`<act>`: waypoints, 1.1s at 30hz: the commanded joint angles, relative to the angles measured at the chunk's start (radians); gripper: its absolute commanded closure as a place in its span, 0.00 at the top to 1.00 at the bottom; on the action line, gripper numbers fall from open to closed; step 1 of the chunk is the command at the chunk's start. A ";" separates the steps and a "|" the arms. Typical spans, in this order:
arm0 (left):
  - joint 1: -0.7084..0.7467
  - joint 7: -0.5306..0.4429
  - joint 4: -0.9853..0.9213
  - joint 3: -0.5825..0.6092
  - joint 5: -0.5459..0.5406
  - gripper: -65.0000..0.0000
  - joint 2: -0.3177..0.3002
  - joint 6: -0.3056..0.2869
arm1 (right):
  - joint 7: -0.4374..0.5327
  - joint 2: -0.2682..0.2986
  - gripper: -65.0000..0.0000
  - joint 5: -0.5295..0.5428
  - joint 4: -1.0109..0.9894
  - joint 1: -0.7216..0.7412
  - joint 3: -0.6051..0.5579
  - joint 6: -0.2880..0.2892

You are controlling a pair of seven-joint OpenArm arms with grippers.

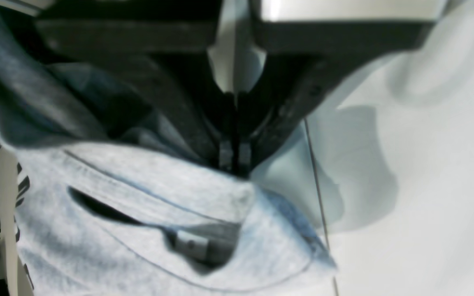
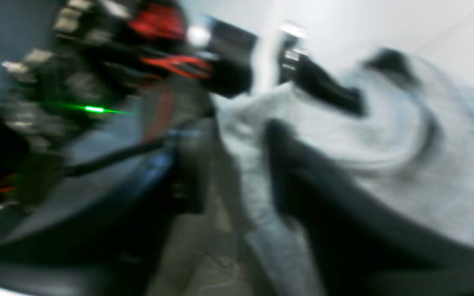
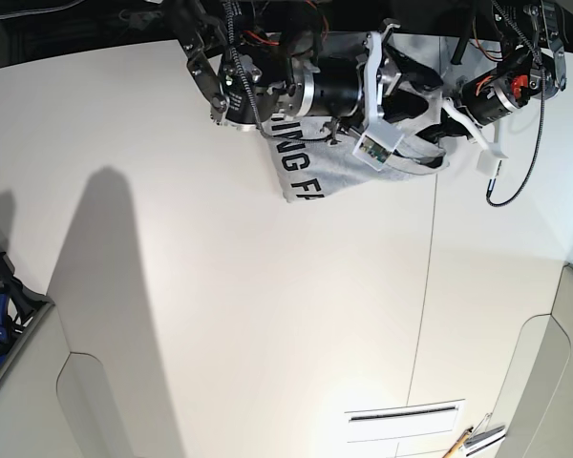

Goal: Fold the T-shirt properly
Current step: 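Fold the lifted shirt section over toward the left gripper with the right gripper, then release the left gripper and flatten the folded shirt with the right gripper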

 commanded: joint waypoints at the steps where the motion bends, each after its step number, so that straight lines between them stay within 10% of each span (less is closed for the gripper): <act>1: 0.003 0.016 0.005 -0.002 0.028 0.00 -0.011 0.007 | 0.015 -0.013 0.47 0.034 0.018 0.008 -0.006 0.008; 9: -0.019 0.020 0.035 -0.060 0.027 0.01 -0.077 -0.012 | 0.016 -0.014 0.47 0.048 0.019 0.046 -0.006 0.029; 16: -0.030 0.064 0.154 -0.293 -0.113 0.01 -0.093 -0.049 | 0.016 -0.013 0.46 -0.150 0.019 0.191 0.043 0.029; 20: -0.010 0.242 0.200 -0.326 -0.422 0.01 -0.092 -0.103 | 0.019 -0.008 0.03 -0.291 0.018 0.257 0.103 0.025; 27: 0.110 0.353 0.215 -0.129 -0.593 0.00 -0.069 -0.103 | 0.050 0.013 0.00 -0.393 -0.090 0.358 0.245 0.026; 33: 0.136 0.367 0.215 0.101 -0.553 0.00 -0.069 -0.103 | 0.024 0.037 0.00 -0.220 -0.398 0.437 0.265 0.048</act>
